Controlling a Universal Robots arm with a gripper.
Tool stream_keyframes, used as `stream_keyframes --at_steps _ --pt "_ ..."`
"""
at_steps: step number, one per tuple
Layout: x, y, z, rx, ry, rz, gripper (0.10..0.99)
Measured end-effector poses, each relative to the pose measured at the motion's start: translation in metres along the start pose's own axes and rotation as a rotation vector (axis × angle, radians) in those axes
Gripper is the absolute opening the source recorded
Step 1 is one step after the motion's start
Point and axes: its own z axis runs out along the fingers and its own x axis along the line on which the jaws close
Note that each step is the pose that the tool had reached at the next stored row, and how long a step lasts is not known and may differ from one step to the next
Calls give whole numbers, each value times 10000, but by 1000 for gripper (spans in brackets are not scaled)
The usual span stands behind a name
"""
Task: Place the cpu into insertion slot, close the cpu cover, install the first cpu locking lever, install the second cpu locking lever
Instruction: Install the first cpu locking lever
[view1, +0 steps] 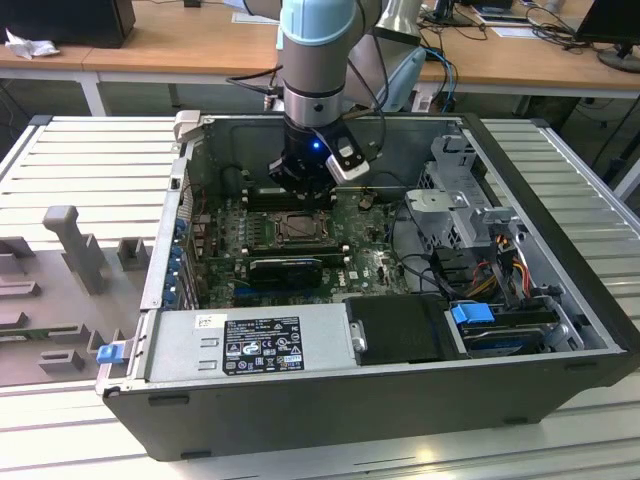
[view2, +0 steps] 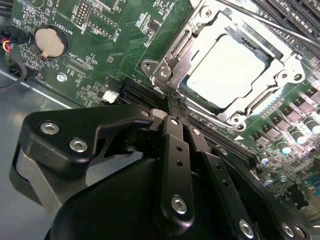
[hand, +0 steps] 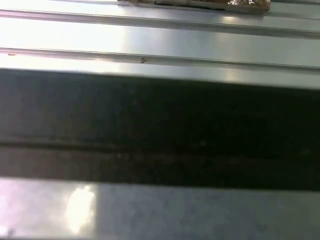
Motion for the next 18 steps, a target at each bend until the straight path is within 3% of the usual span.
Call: stream_keyframes --at_steps 3,10,14,18 --pt "-4 -1 18 73 3 -2 106" --pt "-13 -4 40 47 3 1 106" --pt "-19 5 -68 46 5 -1 106" --pt "-21 1 -83 47 6 -4 106"
